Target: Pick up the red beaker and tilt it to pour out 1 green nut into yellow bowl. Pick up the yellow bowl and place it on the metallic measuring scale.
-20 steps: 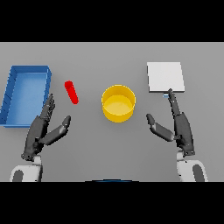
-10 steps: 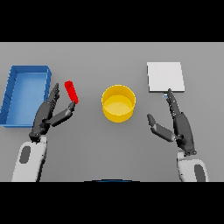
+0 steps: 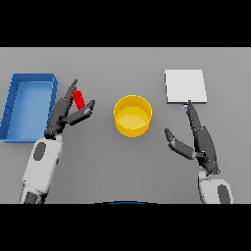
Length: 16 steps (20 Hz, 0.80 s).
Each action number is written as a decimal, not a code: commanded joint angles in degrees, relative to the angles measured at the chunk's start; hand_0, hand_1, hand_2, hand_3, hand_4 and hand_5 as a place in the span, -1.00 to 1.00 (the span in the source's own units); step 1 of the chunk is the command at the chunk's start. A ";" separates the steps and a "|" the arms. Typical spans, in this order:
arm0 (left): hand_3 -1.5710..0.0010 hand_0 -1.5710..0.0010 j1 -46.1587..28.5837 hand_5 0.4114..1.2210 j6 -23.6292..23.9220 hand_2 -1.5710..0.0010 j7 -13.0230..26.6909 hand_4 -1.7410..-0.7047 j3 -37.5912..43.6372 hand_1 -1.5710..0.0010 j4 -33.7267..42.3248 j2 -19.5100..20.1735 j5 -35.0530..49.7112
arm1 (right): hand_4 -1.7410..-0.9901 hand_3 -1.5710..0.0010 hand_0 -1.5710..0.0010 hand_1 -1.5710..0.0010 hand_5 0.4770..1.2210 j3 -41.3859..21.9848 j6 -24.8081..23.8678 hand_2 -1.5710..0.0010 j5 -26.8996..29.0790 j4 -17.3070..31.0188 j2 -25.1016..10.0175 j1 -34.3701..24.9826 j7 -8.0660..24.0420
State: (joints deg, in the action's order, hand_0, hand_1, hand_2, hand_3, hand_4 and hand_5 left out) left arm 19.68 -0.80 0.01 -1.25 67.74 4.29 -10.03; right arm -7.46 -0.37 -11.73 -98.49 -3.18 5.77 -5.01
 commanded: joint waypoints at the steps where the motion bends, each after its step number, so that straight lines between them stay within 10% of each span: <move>1: 1.00 1.00 0.42 -0.38 0.20 1.00 -0.97 0.05 -0.04 1.00 -1.46 -0.30 -0.31 | 0.36 1.00 1.00 1.00 -0.58 0.27 0.08 1.00 0.43 0.36 0.06 0.16 -0.30; 12: 0.95 0.99 8.06 -0.19 1.87 0.93 -10.24 -0.20 5.55 0.99 -15.15 -2.71 2.95 | 0.32 1.00 1.00 1.00 -0.55 1.22 0.06 1.00 1.24 -0.10 -0.54 0.53 0.03; 16: 0.07 0.30 9.76 0.31 5.81 0.16 -11.91 -0.48 6.93 0.25 -18.42 -4.18 2.47 | 0.34 1.00 1.00 1.00 -0.54 0.97 -0.27 1.00 0.70 -1.03 -0.54 0.81 0.30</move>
State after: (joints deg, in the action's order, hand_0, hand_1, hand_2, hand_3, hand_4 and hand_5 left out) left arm 29.46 5.00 -11.80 5.66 49.31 0.09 -7.57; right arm -6.47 -0.67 -11.03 -99.52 -3.74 6.57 -4.61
